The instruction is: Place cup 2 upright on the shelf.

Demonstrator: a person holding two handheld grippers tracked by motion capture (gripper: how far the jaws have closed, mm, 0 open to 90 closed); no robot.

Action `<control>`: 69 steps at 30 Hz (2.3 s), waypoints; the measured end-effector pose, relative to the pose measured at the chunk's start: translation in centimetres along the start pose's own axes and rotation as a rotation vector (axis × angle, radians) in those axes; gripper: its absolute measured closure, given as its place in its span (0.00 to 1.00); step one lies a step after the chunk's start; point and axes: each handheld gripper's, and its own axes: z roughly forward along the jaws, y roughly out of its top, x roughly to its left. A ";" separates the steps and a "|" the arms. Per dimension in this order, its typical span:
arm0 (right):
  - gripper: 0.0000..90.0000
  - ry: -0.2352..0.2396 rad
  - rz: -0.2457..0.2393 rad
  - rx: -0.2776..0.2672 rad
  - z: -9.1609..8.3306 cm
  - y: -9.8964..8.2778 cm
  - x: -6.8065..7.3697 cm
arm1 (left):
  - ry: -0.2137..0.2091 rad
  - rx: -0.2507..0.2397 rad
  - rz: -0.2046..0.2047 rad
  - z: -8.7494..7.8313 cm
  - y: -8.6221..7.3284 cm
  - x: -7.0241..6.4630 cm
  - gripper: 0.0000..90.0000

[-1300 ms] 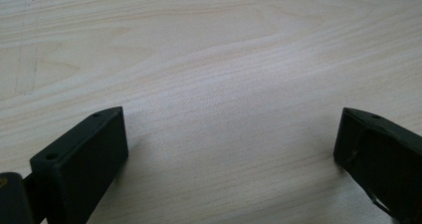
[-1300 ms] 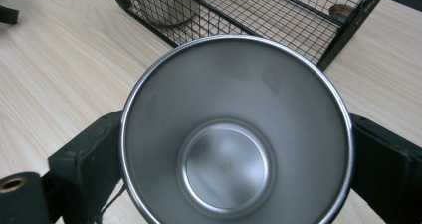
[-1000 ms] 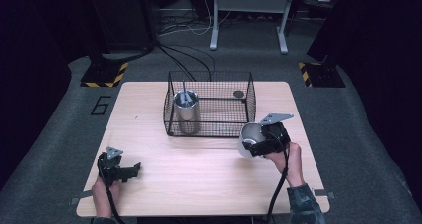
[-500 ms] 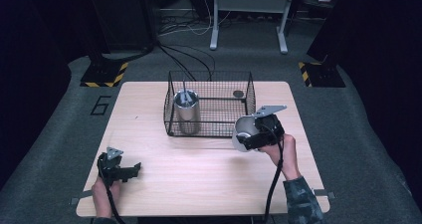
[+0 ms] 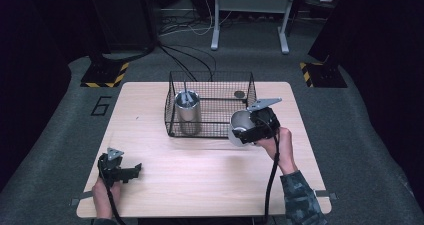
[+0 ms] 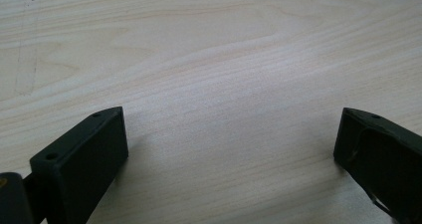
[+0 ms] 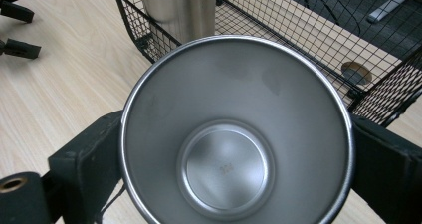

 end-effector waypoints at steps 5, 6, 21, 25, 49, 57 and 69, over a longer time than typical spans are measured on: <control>0.06 0.001 -0.017 -0.005 0.2 0.7 -0.2 | 0.000 0.000 0.000 0.0 0.0 0.0 0.01; 0.06 0.003 -0.010 0.002 0.2 0.9 -0.2 | 0.000 0.001 0.001 0.0 0.0 0.0 0.01; 0.06 0.007 -0.030 -0.007 0.8 3.1 -0.9 | 0.000 0.001 0.002 0.0 0.0 0.0 0.01; 0.06 0.005 -0.021 -0.006 1.0 3.5 -1.0 | -0.001 0.001 0.000 0.0 0.0 0.0 0.01; 0.06 -0.008 -0.013 0.016 2.9 6.4 -2.7 | -0.003 0.001 0.001 0.0 0.0 0.0 0.01; 0.06 -0.013 -0.015 0.013 3.7 7.3 -2.9 | -0.003 0.001 0.001 0.0 0.0 0.0 0.01; 0.06 -0.024 -0.022 0.028 5.2 8.9 -2.8 | -0.003 0.001 0.001 0.0 0.0 0.0 0.01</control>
